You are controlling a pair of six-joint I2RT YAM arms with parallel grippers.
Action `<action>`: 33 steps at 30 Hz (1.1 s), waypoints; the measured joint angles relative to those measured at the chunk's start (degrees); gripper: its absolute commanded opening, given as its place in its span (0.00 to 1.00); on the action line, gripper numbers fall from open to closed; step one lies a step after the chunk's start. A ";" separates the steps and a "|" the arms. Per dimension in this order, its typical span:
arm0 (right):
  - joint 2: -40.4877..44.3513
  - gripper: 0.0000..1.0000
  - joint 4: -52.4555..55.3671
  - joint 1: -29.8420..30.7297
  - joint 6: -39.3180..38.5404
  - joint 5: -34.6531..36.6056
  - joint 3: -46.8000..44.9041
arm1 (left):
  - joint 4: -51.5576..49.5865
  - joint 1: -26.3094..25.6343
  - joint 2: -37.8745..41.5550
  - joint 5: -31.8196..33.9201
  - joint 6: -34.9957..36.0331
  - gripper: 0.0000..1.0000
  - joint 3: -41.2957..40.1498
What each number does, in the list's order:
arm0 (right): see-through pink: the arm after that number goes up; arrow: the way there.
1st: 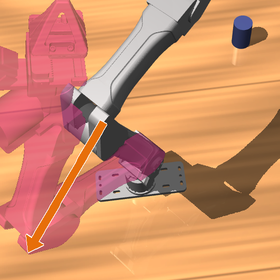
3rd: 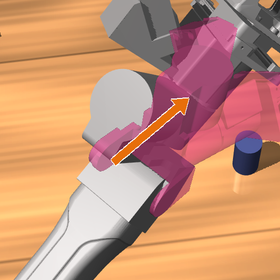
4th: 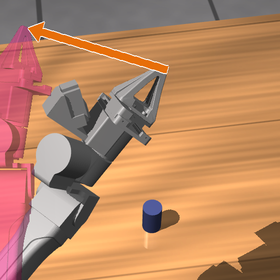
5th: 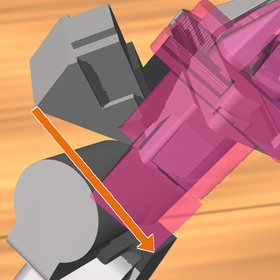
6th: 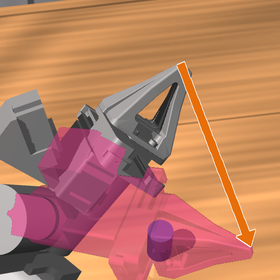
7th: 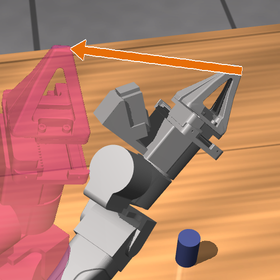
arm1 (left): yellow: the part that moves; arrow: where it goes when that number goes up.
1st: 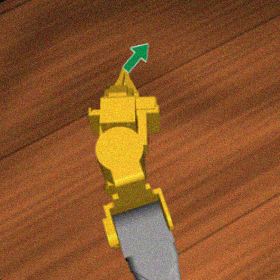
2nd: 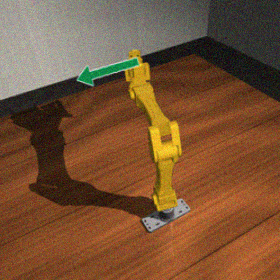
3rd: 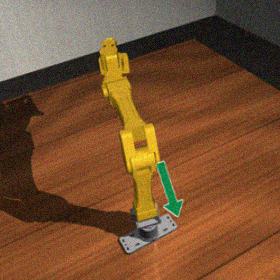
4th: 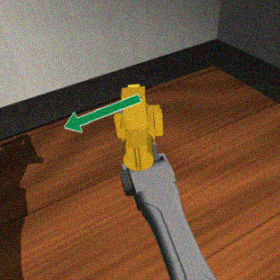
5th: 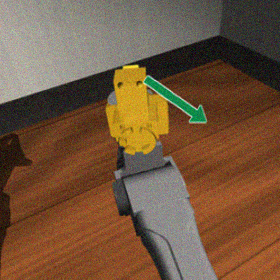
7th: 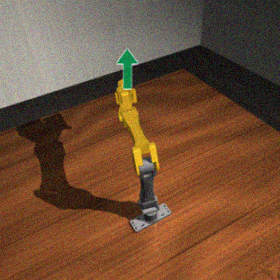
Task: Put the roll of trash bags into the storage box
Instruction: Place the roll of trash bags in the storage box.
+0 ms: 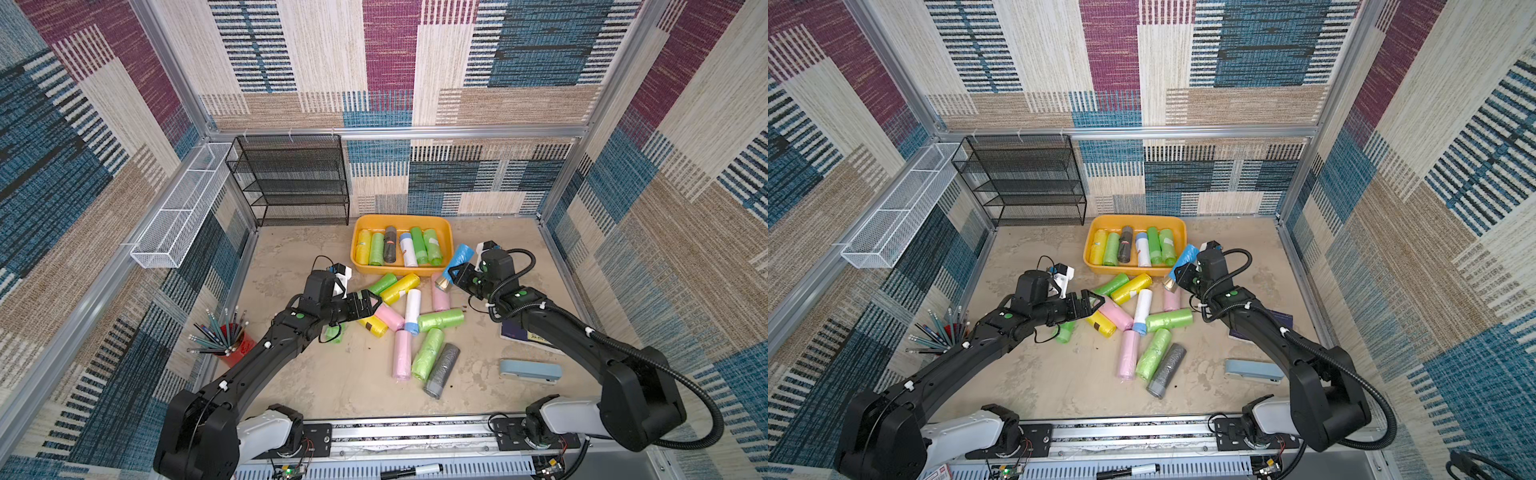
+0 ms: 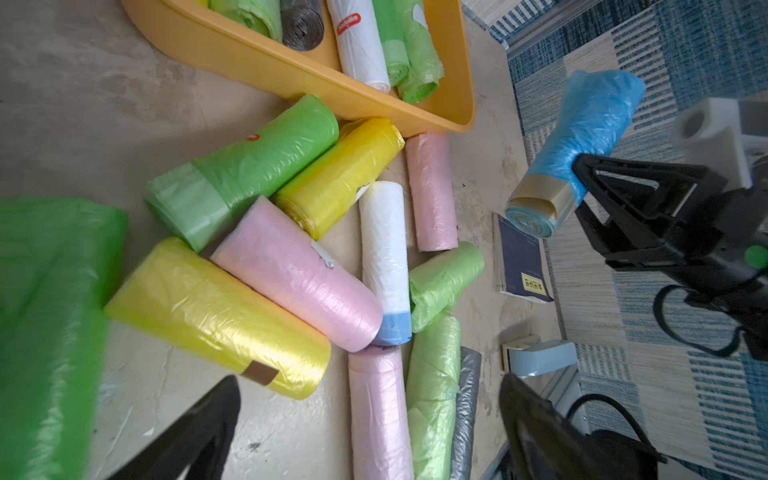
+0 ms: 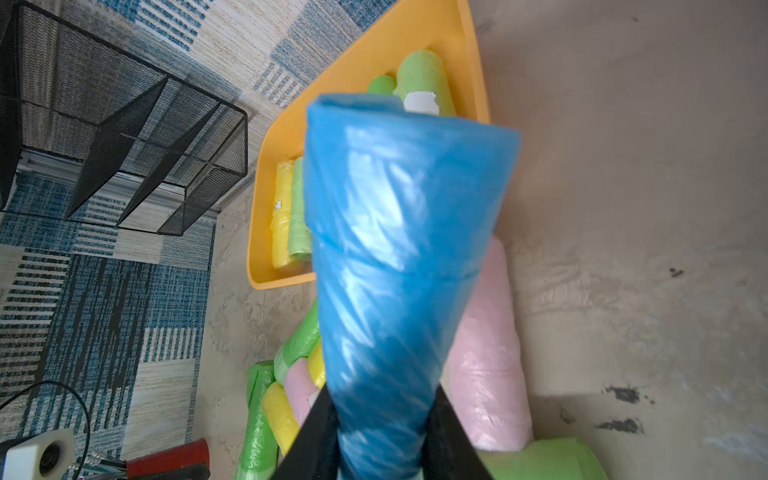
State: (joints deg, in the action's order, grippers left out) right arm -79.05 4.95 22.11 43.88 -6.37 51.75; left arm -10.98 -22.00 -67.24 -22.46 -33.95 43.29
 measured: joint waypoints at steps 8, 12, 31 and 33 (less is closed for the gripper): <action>-11.63 0.23 0.20 0.00 -4.37 -4.02 10.01 | -2.40 0.00 3.23 1.75 0.17 0.97 -0.90; -16.70 0.22 0.61 0.00 -6.51 -4.48 14.62 | -3.89 0.00 4.20 2.80 0.52 0.97 -1.42; -45.72 0.12 12.72 -0.04 -15.52 -9.68 49.29 | -7.61 -0.02 6.27 5.86 1.18 0.97 -2.14; -46.62 0.12 12.96 0.02 -15.52 -10.12 50.36 | -7.80 -0.02 6.25 6.05 1.18 0.97 -2.14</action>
State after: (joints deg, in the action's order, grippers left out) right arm -125.67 17.91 22.13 28.36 -16.49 102.10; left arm -18.79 -22.02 -60.99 -16.40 -32.77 41.15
